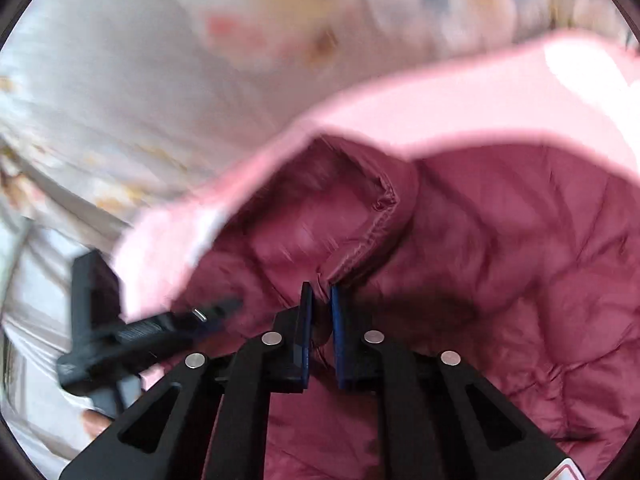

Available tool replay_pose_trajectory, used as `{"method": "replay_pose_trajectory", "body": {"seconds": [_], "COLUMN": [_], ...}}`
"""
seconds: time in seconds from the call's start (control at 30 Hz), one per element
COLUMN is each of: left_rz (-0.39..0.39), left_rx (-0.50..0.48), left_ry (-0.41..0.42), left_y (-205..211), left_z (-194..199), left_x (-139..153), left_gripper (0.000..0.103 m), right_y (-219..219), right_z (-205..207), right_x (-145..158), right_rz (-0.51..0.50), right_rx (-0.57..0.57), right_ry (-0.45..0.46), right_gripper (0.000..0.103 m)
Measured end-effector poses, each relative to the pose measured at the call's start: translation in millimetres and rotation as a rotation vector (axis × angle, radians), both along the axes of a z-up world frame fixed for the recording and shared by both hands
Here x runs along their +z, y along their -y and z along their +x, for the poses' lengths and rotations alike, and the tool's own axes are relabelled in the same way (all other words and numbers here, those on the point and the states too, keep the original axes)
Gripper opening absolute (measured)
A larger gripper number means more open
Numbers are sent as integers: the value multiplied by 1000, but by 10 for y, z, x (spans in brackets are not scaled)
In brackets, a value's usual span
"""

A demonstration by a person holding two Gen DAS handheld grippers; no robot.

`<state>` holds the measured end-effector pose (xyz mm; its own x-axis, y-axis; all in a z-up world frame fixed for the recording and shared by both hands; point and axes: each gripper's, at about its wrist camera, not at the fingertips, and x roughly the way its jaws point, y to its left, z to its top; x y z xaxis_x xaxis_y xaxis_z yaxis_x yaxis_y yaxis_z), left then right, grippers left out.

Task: Fold large clothes

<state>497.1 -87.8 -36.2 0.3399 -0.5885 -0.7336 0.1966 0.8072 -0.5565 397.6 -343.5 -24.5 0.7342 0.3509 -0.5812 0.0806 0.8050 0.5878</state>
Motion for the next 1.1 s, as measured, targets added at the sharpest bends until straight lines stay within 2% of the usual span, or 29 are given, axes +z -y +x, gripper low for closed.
{"method": "replay_pose_trajectory", "body": {"seconds": [0.07, 0.13, 0.2, 0.27, 0.43, 0.53, 0.63, 0.73, 0.8, 0.87, 0.9, 0.93, 1.0, 1.1], "left_rz": [51, 128, 182, 182, 203, 242, 259, 248, 250, 259, 249, 230, 210, 237], "left_rx": [-2, -8, -19, -25, -28, -26, -15, 11, 40, 73, 82, 85, 103, 93], "left_ry": [72, 120, 113, 103, 189, 216, 217, 255, 308, 346, 348, 335, 293, 203], "left_y": [-23, -47, -59, -84, -83, -32, -105, -244, -275, -217, -150, -89, 34, 173], "left_z": [-81, -151, -166, -179, -293, -300, -355, -389, -297, -156, -17, 127, 391, 660], "left_x": [66, 0, -177, -342, -389, -370, -240, 57, 367, 598, 699, 748, 729, 459], "left_gripper": [10, 9, 9, 9, 10, 12, 18, 19, 22, 31, 40, 42, 42, 41], "right_y": [-40, -35, 56, 96, -12, 59, 195, 248, 250, 271, 281, 281, 256, 119], "right_z": [-92, -92, -92, -111, -66, -63, -218, -282, -144, 103, 265, 433, 676, 913], "right_x": [-38, -216, -417, -593, -600, -585, -396, 16, 215, 349, 371, 359, 281, 59], "right_rz": [-137, -215, -210, -174, -266, -234, -158, -202, -214, -212, -197, -183, -195, -250], "right_rx": [-12, -10, -8, -7, -2, -2, -51, -93, -101, -118, -125, -127, -120, -57], "right_ry": [-6, -60, -109, -130, -122, -126, -128, -36, 0, 23, 29, 23, -9, -92], "right_gripper": [8, 8, 8, 7, 7, 7, 12, 16, 16, 16, 16, 16, 16, 16]}}
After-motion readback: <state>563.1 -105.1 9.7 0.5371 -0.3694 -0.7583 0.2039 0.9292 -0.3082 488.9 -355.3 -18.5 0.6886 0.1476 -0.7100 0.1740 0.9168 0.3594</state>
